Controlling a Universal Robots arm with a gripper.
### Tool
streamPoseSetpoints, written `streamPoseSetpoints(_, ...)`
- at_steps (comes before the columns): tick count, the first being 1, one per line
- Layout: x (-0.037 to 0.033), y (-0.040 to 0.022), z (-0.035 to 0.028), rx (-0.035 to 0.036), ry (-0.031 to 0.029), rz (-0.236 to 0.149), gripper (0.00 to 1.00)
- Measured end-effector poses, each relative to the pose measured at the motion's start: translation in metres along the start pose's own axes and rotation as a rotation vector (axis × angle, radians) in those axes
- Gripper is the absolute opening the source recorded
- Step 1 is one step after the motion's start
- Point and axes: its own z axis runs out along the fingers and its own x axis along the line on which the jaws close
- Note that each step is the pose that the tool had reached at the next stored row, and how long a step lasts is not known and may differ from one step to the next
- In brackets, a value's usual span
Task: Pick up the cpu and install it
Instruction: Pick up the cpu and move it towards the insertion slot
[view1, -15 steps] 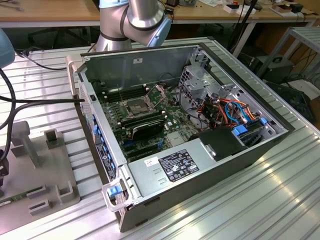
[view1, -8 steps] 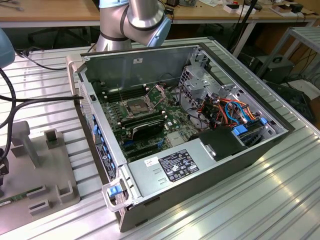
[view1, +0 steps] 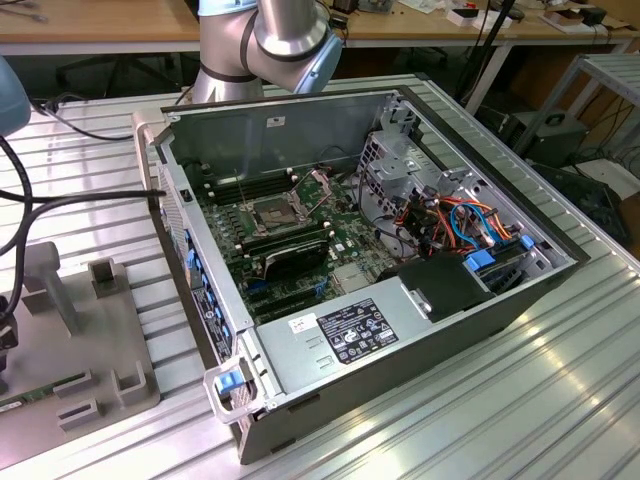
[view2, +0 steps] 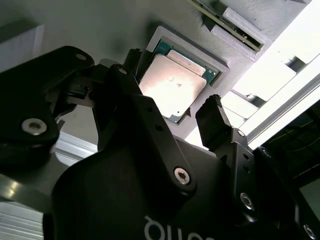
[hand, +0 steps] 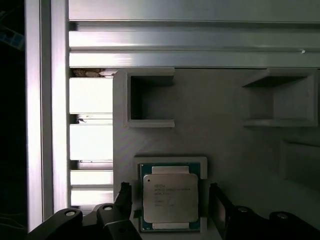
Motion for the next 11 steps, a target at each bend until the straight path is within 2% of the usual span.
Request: streamPoseSetpoints(11,0.0001,0.0,0.0028,-0.0036,0.0001,-0.002,0.72)
